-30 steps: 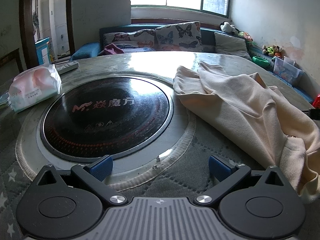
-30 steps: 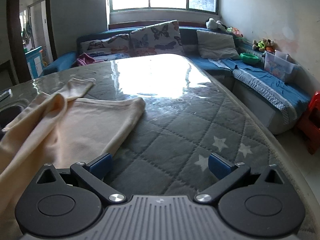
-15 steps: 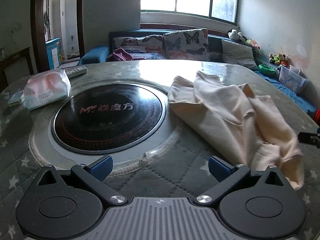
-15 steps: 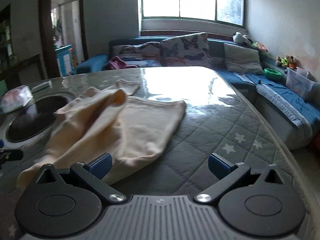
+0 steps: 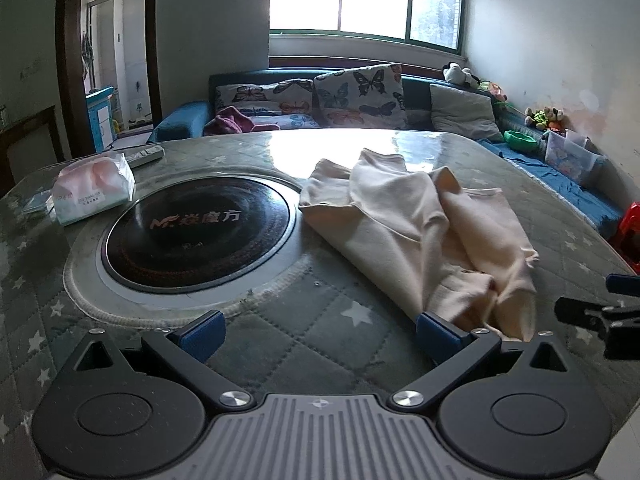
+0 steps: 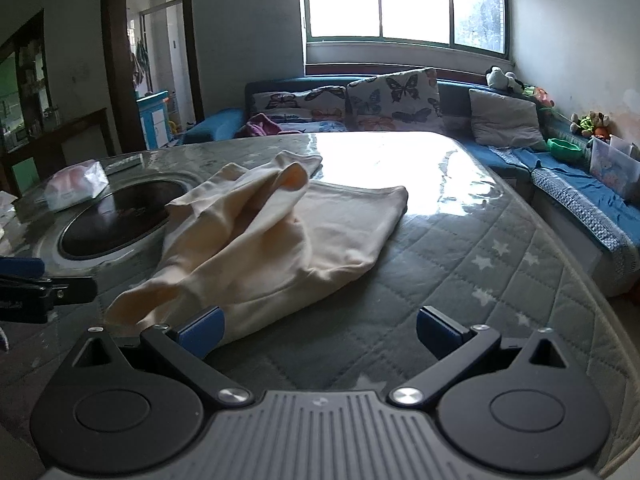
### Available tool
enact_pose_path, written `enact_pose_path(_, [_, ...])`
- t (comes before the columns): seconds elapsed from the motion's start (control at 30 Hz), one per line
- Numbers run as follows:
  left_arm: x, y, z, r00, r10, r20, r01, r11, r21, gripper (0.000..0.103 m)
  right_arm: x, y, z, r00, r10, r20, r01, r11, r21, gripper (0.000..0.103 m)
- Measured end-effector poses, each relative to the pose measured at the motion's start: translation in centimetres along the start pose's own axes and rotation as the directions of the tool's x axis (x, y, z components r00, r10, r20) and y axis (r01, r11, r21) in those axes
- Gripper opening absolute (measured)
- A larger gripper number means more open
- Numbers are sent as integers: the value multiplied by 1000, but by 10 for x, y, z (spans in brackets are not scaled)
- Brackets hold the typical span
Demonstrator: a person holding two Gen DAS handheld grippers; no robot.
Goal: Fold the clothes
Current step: 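Move both grippers over the crumpled cream shirt toward its collar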
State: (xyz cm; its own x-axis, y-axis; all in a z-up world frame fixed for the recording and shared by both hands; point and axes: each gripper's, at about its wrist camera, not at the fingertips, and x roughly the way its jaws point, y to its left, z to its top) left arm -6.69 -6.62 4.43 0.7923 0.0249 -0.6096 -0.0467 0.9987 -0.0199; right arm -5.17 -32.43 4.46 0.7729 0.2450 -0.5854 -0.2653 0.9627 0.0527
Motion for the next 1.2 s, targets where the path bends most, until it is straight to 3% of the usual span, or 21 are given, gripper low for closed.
enact_pose_path(1.2, [-29, -27, -12, 1000, 7, 11, -7, 1000, 14, 103, -18, 27, -16, 1000, 20, 2, -20, 1000, -16, 103])
